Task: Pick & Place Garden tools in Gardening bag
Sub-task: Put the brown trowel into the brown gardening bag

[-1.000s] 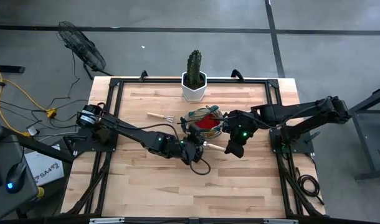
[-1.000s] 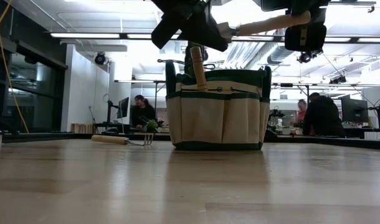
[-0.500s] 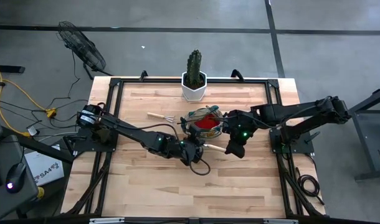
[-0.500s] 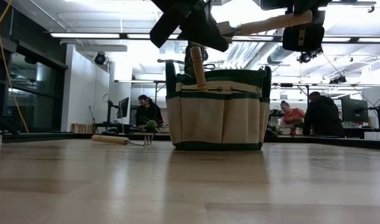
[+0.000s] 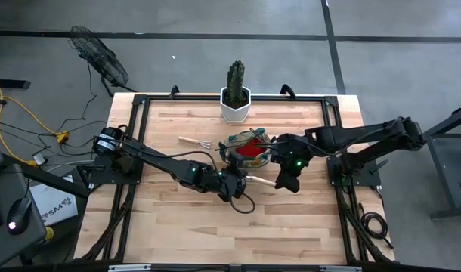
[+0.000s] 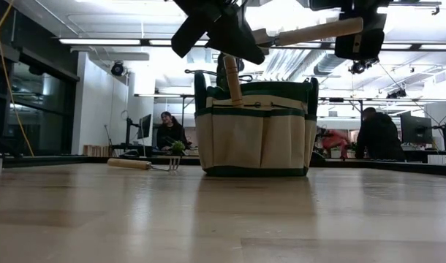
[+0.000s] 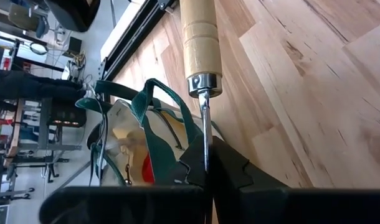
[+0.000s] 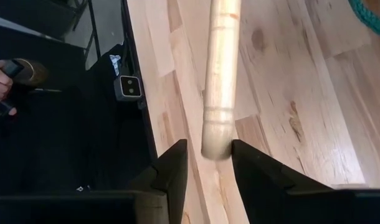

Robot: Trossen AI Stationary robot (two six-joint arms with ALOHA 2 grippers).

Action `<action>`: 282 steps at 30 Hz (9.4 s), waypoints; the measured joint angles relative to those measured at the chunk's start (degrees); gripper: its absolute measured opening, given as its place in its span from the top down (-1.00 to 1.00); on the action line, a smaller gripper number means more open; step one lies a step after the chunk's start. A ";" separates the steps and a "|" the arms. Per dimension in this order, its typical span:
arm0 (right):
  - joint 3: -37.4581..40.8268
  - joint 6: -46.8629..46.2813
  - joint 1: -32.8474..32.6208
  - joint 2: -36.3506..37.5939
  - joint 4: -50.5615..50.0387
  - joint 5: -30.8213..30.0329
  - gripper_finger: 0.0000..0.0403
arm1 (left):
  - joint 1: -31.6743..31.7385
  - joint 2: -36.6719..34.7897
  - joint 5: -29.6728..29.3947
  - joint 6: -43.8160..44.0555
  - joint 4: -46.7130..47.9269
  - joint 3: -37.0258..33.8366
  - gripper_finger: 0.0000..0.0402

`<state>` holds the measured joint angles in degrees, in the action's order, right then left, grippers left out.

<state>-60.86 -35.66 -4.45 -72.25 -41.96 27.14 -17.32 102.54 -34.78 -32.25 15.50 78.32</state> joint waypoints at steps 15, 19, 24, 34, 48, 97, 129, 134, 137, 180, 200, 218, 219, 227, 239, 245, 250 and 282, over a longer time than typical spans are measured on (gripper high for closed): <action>0.00 3.05 0.03 13.32 -6.29 -12.30 0.43 | 0.04 -1.45 -1.06 3.70 -1.19 -0.05 1.00; 0.00 5.15 -4.04 17.63 -8.36 -24.69 0.43 | 0.09 -2.56 0.16 5.56 -2.17 0.00 1.00; 2.08 5.21 -10.27 21.73 -8.27 -36.73 0.43 | 0.37 -3.92 3.18 7.06 -4.14 0.02 1.00; 7.98 7.04 -18.81 23.32 0.77 -46.78 0.43 | 2.88 -3.95 15.86 7.44 -18.54 -0.32 1.00; 10.60 26.11 -27.84 23.26 19.47 -64.27 0.43 | 3.87 -3.78 19.68 8.83 -46.85 -7.09 1.00; 18.38 40.85 -7.19 10.86 75.39 -36.26 0.41 | 9.89 6.38 30.56 26.70 -94.95 -21.81 1.00; 18.34 39.98 -5.66 11.13 77.03 -29.92 0.20 | 9.83 6.38 31.57 28.00 -92.48 -21.77 1.00; 18.34 39.97 -5.66 11.10 77.13 -29.87 0.20 | 9.84 6.38 31.58 28.02 -92.22 -21.77 1.00; 18.34 39.96 -5.66 11.10 77.16 -29.83 0.23 | 9.84 6.38 31.58 28.02 -92.01 -21.77 1.00; 18.34 38.12 -5.70 11.69 73.23 -31.72 0.71 | 9.88 6.36 32.10 28.05 -89.68 -21.77 0.96; 18.34 38.47 -5.64 13.10 69.95 -34.07 0.71 | 9.77 5.82 32.72 28.81 -87.96 -21.77 0.03; 18.38 37.32 -5.66 20.10 60.38 -37.30 0.71 | 9.77 -8.15 29.71 26.24 -58.90 -21.77 -0.09; 18.38 37.16 -5.66 20.34 59.88 -37.75 0.71 | 9.77 -8.77 29.70 26.23 -57.53 -21.77 -0.09; 18.38 36.99 -7.76 20.85 58.16 -39.25 0.71 | 9.77 -12.72 29.48 22.35 -45.59 -21.77 -0.09; 18.38 36.97 -15.27 22.26 51.27 -49.69 0.71 | 9.79 -16.54 32.41 23.07 -56.88 -34.00 -0.09; 18.36 31.76 -17.89 21.93 46.76 -53.64 0.71 | 9.80 -22.41 29.39 25.76 -75.72 -49.38 -0.09; 18.36 29.55 -19.25 19.63 45.24 -55.62 0.71 | 9.79 -27.69 27.93 26.75 -82.36 -58.13 -0.09; 18.38 52.36 -3.10 8.02 48.18 -20.11 0.71 | 9.79 -34.23 27.29 27.63 -93.93 -70.20 -0.09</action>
<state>-42.48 16.70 -7.55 -64.23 6.22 7.03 -7.53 68.31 -7.48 -4.62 -78.43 8.12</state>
